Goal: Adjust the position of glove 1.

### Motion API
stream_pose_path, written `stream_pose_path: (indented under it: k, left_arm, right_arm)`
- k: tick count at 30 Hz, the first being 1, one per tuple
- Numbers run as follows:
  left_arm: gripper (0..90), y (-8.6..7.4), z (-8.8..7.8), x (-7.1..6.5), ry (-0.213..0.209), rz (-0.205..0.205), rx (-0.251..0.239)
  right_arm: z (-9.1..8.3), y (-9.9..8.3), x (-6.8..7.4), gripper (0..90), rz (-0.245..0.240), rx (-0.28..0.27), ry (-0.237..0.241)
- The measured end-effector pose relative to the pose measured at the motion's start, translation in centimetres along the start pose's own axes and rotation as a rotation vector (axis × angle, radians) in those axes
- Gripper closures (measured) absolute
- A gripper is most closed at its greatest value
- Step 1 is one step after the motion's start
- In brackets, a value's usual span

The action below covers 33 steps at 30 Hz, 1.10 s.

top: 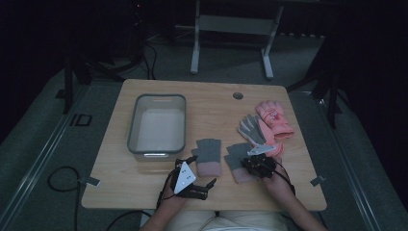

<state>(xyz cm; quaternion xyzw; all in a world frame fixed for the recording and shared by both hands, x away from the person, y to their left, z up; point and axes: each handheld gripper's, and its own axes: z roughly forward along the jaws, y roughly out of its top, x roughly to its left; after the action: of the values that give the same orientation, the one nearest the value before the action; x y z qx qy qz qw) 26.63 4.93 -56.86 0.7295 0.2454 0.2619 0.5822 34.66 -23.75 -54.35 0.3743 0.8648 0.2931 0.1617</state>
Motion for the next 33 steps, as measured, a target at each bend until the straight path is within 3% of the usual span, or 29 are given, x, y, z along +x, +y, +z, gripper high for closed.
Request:
stream_pose_path:
  k: [5, 8, 11, 14, 16, 19, 25, 33]
  left_arm:
    - [0.2, 0.0, 0.0, 0.0, 0.002, -0.004, -0.004]
    - [0.2, 0.0, 0.0, 0.0, 0.012, 0.001, -0.005]
    - [0.2, 0.0, 0.0, 0.1, 0.014, -0.009, 0.002]
    - [0.1, 0.0, -0.1, -0.1, 0.04, 0.002, 0.011]
    - [0.1, 0.0, -0.2, 0.0, 0.04, 0.001, -0.001]
    - [0.0, 0.0, -0.4, 0.0, 0.039, -0.008, -0.016]
    - [0.1, 0.0, -0.5, 0.0, 0.039, -0.011, -0.033]
    - [0.1, 0.0, -0.6, 0.1, 0.045, -0.014, -0.04]
  right_arm:
    - [-0.3, 0.5, -0.3, 85.2, 0.112, -0.009, -0.008]
    - [-1.6, 1.4, -0.2, 85.2, 0.158, -0.067, -0.046]
    - [-2.7, 2.9, 0.0, 85.2, 0.196, -0.107, -0.018]
    - [-3.2, 4.6, 0.8, 85.2, 0.205, -0.137, 0.007]
    - [-3.3, 5.7, 1.6, 85.2, 0.2, -0.155, -0.002]
    - [-2.7, 6.8, 2.5, 85.2, 0.215, -0.166, 0.025]
    - [-0.7, 8.3, 5.0, 85.2, 0.206, -0.14, 0.062]
    - [1.2, 8.8, 6.7, 85.1, 0.192, -0.106, 0.088]
